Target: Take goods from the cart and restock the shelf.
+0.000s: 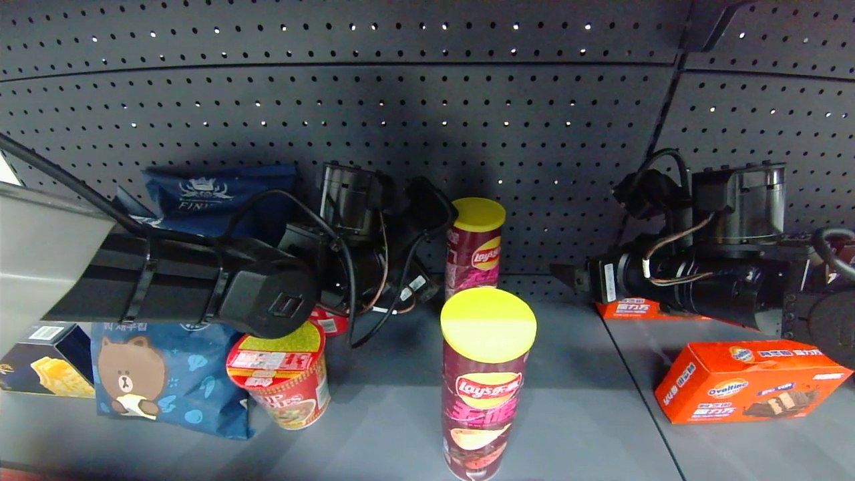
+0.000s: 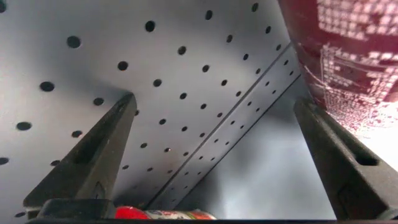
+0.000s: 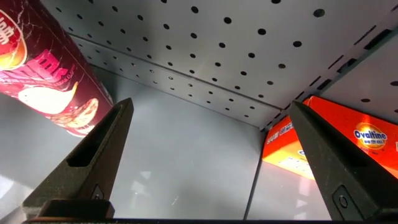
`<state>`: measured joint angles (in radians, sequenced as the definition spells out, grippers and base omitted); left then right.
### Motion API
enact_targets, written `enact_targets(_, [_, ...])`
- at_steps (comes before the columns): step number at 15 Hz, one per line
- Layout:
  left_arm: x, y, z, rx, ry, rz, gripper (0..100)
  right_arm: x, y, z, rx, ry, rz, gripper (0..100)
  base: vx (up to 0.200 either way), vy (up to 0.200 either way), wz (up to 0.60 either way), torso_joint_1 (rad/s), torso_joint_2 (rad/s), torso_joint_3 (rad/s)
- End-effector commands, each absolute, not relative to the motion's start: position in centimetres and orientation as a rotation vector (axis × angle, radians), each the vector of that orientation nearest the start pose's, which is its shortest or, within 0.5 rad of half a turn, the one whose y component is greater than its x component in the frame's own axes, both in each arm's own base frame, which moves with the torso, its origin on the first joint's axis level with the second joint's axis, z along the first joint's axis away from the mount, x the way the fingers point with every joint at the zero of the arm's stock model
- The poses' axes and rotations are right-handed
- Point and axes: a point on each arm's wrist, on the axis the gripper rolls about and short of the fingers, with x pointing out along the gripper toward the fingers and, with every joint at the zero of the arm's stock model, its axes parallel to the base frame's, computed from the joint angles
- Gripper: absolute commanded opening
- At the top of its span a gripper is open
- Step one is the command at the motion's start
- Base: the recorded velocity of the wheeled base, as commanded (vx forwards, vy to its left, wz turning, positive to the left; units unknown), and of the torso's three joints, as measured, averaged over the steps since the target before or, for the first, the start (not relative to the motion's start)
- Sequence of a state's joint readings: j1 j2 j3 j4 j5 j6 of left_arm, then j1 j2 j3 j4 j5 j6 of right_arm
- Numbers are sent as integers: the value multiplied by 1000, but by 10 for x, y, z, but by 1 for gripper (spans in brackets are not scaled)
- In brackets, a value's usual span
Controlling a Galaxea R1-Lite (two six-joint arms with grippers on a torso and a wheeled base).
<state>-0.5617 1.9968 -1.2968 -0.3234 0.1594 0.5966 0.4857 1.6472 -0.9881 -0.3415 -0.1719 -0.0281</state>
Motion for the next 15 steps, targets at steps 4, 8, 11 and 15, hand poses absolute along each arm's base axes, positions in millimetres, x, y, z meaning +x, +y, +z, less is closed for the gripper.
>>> enact_targets(4, [341, -211, 179, 714, 231, -496, 100, 271, 139, 219, -131, 299, 318, 100, 0, 0, 0, 0, 0, 0])
enact_targets(8, [322, -193, 209, 656, 191, -458, 100, 257, 135, 223, -130, 286, 327, 100, 0, 0, 0, 0, 0, 0])
enact_targets(11, [301, -164, 246, 593, 126, -390, 100, 229, 120, 236, -115, 243, 327, 100, 0, 0, 0, 0, 0, 0])
enact_targets(15, [258, -122, 280, 551, 48, -318, 100, 178, 84, 244, -88, 176, 296, 100, 0, 0, 0, 0, 0, 0])
